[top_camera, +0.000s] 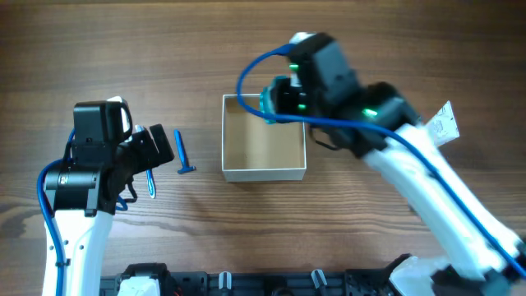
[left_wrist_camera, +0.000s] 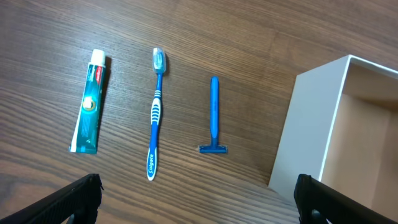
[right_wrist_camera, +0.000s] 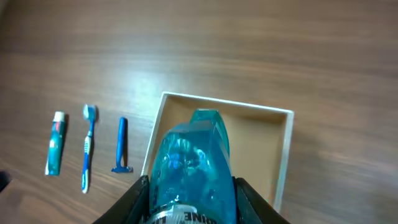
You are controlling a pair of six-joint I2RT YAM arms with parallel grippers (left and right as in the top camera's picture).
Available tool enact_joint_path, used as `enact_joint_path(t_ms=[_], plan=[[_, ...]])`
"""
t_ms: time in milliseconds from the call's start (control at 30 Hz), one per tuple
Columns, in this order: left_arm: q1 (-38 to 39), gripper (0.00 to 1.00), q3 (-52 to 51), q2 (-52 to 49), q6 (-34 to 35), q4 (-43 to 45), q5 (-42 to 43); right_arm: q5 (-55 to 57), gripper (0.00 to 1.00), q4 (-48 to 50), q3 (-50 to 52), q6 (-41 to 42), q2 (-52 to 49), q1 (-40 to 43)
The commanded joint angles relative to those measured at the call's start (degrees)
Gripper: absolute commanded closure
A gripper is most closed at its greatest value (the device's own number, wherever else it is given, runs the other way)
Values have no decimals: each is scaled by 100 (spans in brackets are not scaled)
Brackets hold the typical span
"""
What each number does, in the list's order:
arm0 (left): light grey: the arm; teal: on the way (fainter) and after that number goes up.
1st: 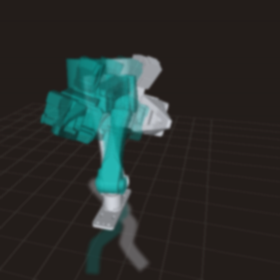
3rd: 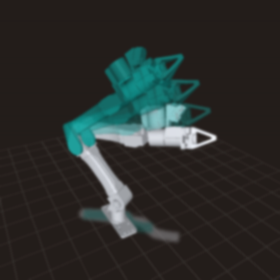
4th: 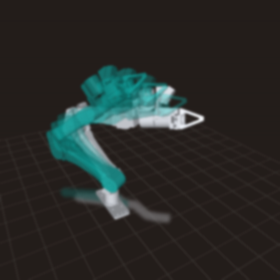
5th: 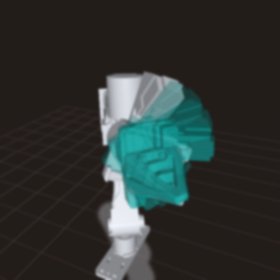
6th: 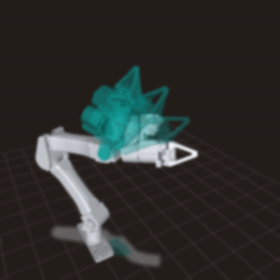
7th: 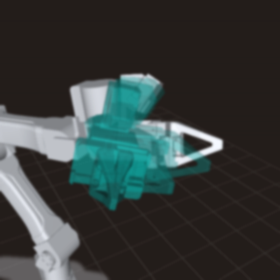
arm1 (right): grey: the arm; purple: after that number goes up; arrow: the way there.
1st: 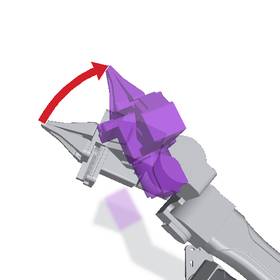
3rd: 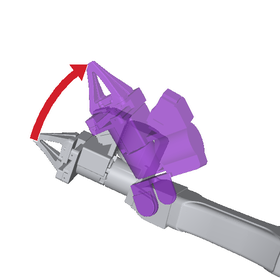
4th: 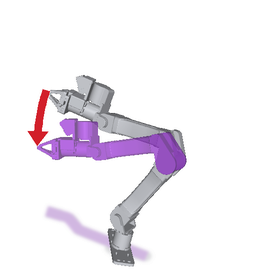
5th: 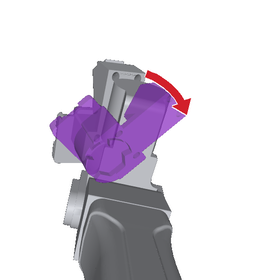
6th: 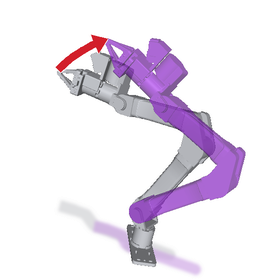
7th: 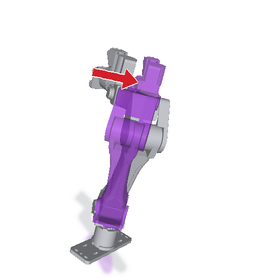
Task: Pack container
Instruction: 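Carry the mouthwash bottle into the box and release it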
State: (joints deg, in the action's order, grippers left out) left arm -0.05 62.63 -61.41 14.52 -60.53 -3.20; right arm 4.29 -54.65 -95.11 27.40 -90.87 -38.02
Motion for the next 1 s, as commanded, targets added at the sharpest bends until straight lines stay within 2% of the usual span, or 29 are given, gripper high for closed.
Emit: enact_joint_path(t_ms=[0, 167, 500, 533, 567, 633, 667, 800, 933, 967], plan=[[26, 0, 120, -26, 96, -63, -144, 514, 96, 243, -144, 603, -551, -291], [26, 0, 120, -26, 96, -63, -142, 487, 96, 599, -142, 922, -1379, -378], [26, 0, 120, -26, 96, -63, -142, 470, 96, 988, -142, 1010, -2096, -380], [26, 0, 120, -26, 96, -63, -142, 470, 89, 992, -142, 1010, -2114, -380], [26, 0, 120, -26, 96, -63, -142, 470, 73, 990, -142, 1008, -2114, -380], [26, 0, 120, -26, 94, -63, -142, 463, 49, 992, -142, 1008, -2114, -380], [26, 0, 120, -26, 96, -63, -142, 393, 30, 988, -142, 981, -2114, -380], [26, 0, 120, -26, 96, -66, -140, 254, 13, 911, -142, 706, -2103, -380], [26, 0, 120, -26, 94, -87, -140, 439, 5, 697, -142, 673, -1751, -380], [26, 0, 120, -26, 96, -87, -140, 498, 4, 706, -142, 446, -1504, -380]])
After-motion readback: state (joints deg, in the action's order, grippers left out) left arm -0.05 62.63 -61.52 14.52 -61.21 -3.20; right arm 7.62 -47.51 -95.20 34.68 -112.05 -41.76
